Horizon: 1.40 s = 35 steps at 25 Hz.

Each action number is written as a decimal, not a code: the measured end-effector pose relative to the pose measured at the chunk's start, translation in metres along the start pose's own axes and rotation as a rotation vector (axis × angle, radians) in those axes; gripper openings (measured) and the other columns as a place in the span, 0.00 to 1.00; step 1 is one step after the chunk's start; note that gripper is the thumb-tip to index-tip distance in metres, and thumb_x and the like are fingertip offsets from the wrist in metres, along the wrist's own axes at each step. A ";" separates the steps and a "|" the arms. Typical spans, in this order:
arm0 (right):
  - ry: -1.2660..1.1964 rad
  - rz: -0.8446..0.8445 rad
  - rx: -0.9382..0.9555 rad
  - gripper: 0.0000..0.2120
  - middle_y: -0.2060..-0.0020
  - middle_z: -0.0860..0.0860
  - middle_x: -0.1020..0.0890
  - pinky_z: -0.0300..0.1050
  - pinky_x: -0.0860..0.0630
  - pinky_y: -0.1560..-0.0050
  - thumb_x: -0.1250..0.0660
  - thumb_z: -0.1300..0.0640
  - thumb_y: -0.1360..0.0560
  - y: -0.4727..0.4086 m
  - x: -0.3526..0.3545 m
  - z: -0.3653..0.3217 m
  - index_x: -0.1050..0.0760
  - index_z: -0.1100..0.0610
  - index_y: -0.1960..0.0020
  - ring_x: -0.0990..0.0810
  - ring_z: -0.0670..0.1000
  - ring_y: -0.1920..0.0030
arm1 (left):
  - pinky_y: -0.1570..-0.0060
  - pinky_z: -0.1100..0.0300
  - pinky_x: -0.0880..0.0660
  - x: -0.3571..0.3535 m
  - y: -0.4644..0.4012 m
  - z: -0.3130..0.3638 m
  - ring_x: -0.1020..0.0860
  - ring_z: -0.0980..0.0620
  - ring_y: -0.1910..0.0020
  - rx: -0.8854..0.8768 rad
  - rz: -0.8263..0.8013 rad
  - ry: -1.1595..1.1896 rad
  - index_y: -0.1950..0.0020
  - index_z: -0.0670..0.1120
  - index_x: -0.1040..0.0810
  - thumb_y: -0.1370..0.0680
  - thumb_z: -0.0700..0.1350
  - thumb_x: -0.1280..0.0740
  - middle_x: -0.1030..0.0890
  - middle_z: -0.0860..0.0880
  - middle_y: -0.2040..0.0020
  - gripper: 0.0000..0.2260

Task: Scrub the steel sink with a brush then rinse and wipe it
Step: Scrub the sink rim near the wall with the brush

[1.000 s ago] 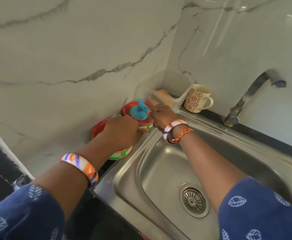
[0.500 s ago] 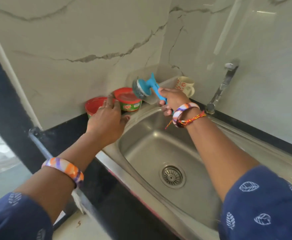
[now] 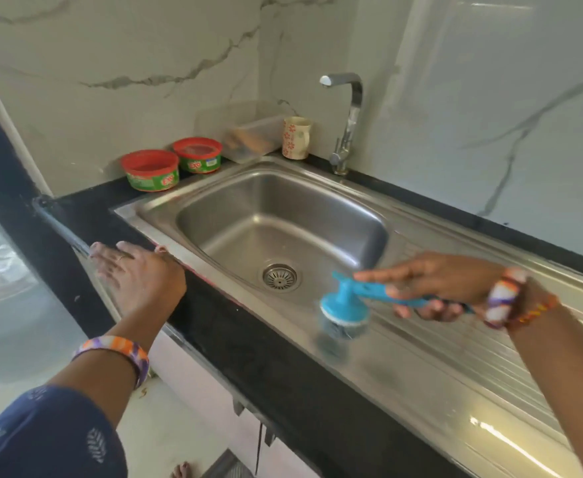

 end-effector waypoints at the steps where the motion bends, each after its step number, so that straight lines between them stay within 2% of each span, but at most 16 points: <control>1: 0.060 -0.032 -0.034 0.18 0.70 0.50 0.25 0.29 0.42 0.83 0.40 0.61 0.22 0.015 -0.004 0.011 0.27 0.44 0.37 0.38 0.41 0.79 | 0.24 0.49 0.59 -0.002 0.003 -0.006 0.60 0.40 0.24 0.054 0.024 0.038 0.23 0.36 0.54 0.17 0.48 0.52 0.60 0.36 0.24 0.27; 3: 0.148 -0.003 -0.027 0.18 0.71 0.49 0.25 0.30 0.41 0.82 0.40 0.60 0.22 0.016 -0.013 0.018 0.28 0.44 0.35 0.37 0.40 0.79 | 0.24 0.49 0.58 -0.006 0.008 -0.016 0.59 0.40 0.23 0.175 0.033 0.157 0.23 0.36 0.53 0.17 0.46 0.52 0.58 0.37 0.23 0.25; 5: 0.201 0.113 0.103 0.18 0.70 0.50 0.26 0.29 0.40 0.82 0.41 0.59 0.21 -0.016 -0.024 0.000 0.30 0.47 0.32 0.35 0.39 0.81 | 0.24 0.51 0.56 -0.008 0.009 -0.022 0.57 0.41 0.23 0.242 0.030 0.287 0.23 0.36 0.54 0.17 0.44 0.52 0.56 0.38 0.23 0.25; 7: 0.222 0.221 0.227 0.19 0.69 0.52 0.28 0.28 0.39 0.82 0.42 0.60 0.20 -0.066 -0.043 -0.032 0.33 0.52 0.30 0.34 0.38 0.84 | 0.24 0.51 0.55 -0.010 0.009 -0.022 0.56 0.42 0.23 0.214 0.052 0.329 0.23 0.36 0.54 0.17 0.43 0.52 0.55 0.39 0.22 0.24; 10: 0.130 0.251 0.275 0.19 0.71 0.54 0.30 0.28 0.40 0.84 0.43 0.61 0.19 -0.119 -0.069 -0.073 0.33 0.55 0.29 0.37 0.39 0.87 | 0.24 0.50 0.52 -0.010 0.008 -0.026 0.52 0.42 0.23 0.223 0.090 0.381 0.24 0.35 0.51 0.17 0.42 0.52 0.51 0.39 0.22 0.23; 12: 0.221 0.237 0.290 0.19 0.71 0.53 0.29 0.31 0.39 0.83 0.41 0.60 0.20 -0.111 -0.067 -0.078 0.32 0.53 0.30 0.36 0.39 0.86 | 0.25 0.50 0.48 -0.012 0.006 -0.031 0.47 0.41 0.24 0.297 0.095 0.429 0.25 0.35 0.47 0.17 0.44 0.50 0.46 0.39 0.23 0.23; 15: 0.534 0.087 0.263 0.18 0.71 0.49 0.26 0.36 0.36 0.77 0.40 0.56 0.21 -0.051 -0.053 -0.055 0.31 0.45 0.32 0.34 0.41 0.79 | 0.27 0.51 0.42 -0.016 0.007 -0.037 0.39 0.40 0.27 0.353 0.074 0.551 0.26 0.36 0.42 0.17 0.48 0.49 0.38 0.39 0.26 0.23; 17: 0.604 0.051 0.172 0.18 0.72 0.48 0.26 0.32 0.34 0.75 0.40 0.56 0.21 -0.016 -0.050 -0.036 0.32 0.43 0.33 0.34 0.41 0.78 | 0.31 0.50 0.38 -0.018 0.010 -0.039 0.34 0.40 0.30 0.404 0.069 0.633 0.27 0.38 0.40 0.17 0.50 0.48 0.34 0.40 0.28 0.23; 20: 0.772 0.180 0.252 0.18 0.73 0.47 0.27 0.28 0.35 0.74 0.41 0.56 0.20 -0.042 -0.065 -0.058 0.32 0.45 0.32 0.31 0.40 0.80 | 0.32 0.50 0.35 -0.021 0.009 -0.041 0.32 0.40 0.31 0.404 0.075 0.679 0.28 0.40 0.38 0.18 0.50 0.48 0.32 0.40 0.30 0.21; 22: 0.841 0.281 0.358 0.17 0.69 0.50 0.22 0.31 0.34 0.71 0.42 0.55 0.20 -0.097 -0.082 -0.099 0.30 0.48 0.32 0.25 0.38 0.73 | 0.33 0.50 0.35 -0.021 0.008 -0.041 0.31 0.40 0.32 0.390 0.086 0.674 0.30 0.39 0.36 0.17 0.50 0.48 0.31 0.40 0.31 0.21; 24: 0.839 0.346 0.395 0.17 0.54 0.56 0.17 0.36 0.34 0.68 0.42 0.54 0.20 -0.147 -0.100 -0.136 0.28 0.52 0.32 0.18 0.48 0.56 | 0.34 0.50 0.35 -0.020 0.007 -0.041 0.31 0.39 0.33 0.380 0.108 0.660 0.32 0.37 0.35 0.17 0.49 0.47 0.31 0.38 0.32 0.20; 25: 0.824 0.355 0.390 0.17 0.52 0.56 0.17 0.34 0.35 0.69 0.42 0.54 0.20 -0.160 -0.105 -0.146 0.28 0.53 0.32 0.18 0.48 0.54 | 0.34 0.50 0.35 -0.020 0.006 -0.040 0.31 0.39 0.33 0.373 0.117 0.653 0.32 0.36 0.35 0.17 0.49 0.47 0.31 0.37 0.32 0.20; 27: 0.850 0.333 0.356 0.17 0.65 0.49 0.22 0.28 0.36 0.73 0.42 0.56 0.20 -0.156 -0.105 -0.150 0.28 0.51 0.32 0.21 0.43 0.68 | 0.33 0.50 0.36 -0.018 0.004 -0.040 0.32 0.39 0.33 0.360 0.127 0.645 0.32 0.36 0.35 0.17 0.49 0.47 0.31 0.38 0.32 0.20; 29: 0.871 0.220 0.324 0.17 0.73 0.48 0.28 0.32 0.33 0.71 0.41 0.56 0.20 -0.121 -0.091 -0.129 0.29 0.48 0.32 0.27 0.48 0.73 | 0.33 0.51 0.36 -0.018 0.004 -0.040 0.32 0.40 0.32 0.346 0.124 0.642 0.31 0.37 0.36 0.17 0.48 0.48 0.31 0.38 0.31 0.19; 32: 0.892 0.029 0.127 0.18 0.73 0.50 0.26 0.29 0.36 0.76 0.41 0.55 0.21 -0.058 -0.069 -0.088 0.31 0.43 0.33 0.32 0.42 0.77 | 0.34 0.54 0.36 -0.015 0.008 -0.036 0.32 0.41 0.32 0.340 0.122 0.631 0.30 0.36 0.37 0.17 0.47 0.48 0.32 0.39 0.31 0.19; 35: 0.947 0.115 0.180 0.17 0.73 0.49 0.26 0.28 0.36 0.77 0.41 0.55 0.21 -0.079 -0.069 -0.102 0.30 0.44 0.33 0.33 0.41 0.80 | 0.29 0.53 0.40 -0.014 0.008 -0.035 0.37 0.42 0.28 0.322 0.098 0.595 0.28 0.34 0.40 0.17 0.46 0.48 0.37 0.39 0.27 0.21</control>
Point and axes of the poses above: each hand's wrist, its own y-axis away from the middle knuckle, its own x-axis out of the back of the hand, z = x × y, the point moved 4 cm from there along -y, towards the middle knuckle
